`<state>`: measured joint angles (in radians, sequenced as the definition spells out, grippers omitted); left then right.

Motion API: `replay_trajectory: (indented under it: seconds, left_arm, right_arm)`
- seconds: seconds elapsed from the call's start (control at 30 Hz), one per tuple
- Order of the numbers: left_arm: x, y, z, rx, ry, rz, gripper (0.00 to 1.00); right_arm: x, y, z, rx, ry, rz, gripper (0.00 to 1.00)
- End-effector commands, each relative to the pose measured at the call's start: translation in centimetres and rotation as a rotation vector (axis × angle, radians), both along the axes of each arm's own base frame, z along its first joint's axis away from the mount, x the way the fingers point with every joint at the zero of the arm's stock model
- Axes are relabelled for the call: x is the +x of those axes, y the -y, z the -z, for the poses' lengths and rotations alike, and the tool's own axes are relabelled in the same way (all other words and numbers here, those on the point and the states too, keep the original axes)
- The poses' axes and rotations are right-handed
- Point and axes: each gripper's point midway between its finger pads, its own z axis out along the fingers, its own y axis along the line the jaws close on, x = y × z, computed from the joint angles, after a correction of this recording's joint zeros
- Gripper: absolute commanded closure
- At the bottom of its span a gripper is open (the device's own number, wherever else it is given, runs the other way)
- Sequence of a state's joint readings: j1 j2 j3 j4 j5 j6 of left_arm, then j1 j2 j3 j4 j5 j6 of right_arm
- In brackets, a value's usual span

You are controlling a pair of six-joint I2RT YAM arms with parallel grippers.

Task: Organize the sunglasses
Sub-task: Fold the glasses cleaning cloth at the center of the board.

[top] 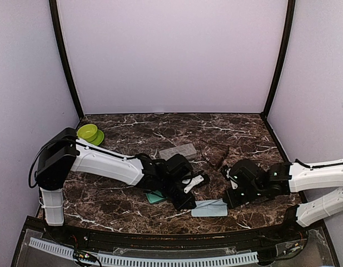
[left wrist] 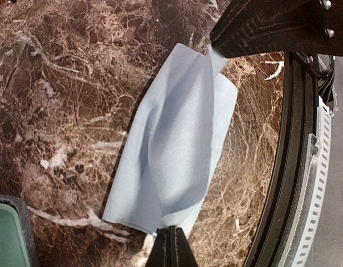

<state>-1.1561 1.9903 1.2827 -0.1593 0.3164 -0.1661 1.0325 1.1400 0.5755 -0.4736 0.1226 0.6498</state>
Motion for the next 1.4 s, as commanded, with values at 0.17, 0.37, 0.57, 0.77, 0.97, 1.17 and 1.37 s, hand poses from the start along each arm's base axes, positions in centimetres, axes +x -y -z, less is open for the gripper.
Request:
replay_trajectory:
  seconds: [0.17, 0.37, 0.57, 0.77, 0.97, 1.17, 1.37]
  left_arm:
    - [-0.7, 0.2, -1.5, -0.016, -0.007, 0.006, 1.0]
    - [-0.9, 0.3, -1.3, -0.013, -0.013, 0.011, 1.0]
    - [-0.9, 0.1, -0.8, 0.0, -0.011, 0.009, 1.0]
    - [-1.0, 0.2, -0.7, 0.002, -0.013, 0.012, 1.0]
    - [-1.2, 0.2, -0.3, 0.007, -0.028, 0.021, 1.0]
    - [-1.4, 0.2, -0.1, 0.01, -0.039, 0.027, 1.0]
    - [-1.5, 0.3, 0.1, 0.012, -0.042, 0.03, 1.0]
  right_arm:
    - [-1.4, 0.3, 1.3, -0.009, -0.041, -0.012, 1.0]
    - [-1.6, 0.2, 1.6, -0.014, -0.046, -0.017, 1.0]
    - [-1.8, 0.2, 2.1, -0.027, -0.053, -0.027, 1.0]
    - [-1.9, 0.3, 2.2, -0.038, -0.051, -0.032, 1.0]
    - [-1.9, 0.3, 2.1, -0.038, -0.049, -0.035, 1.0]
    - [-2.1, 0.3, 2.3, -0.039, -0.055, -0.037, 1.0]
    - [-2.4, 0.0, 2.2, -0.029, -0.062, -0.045, 1.0]
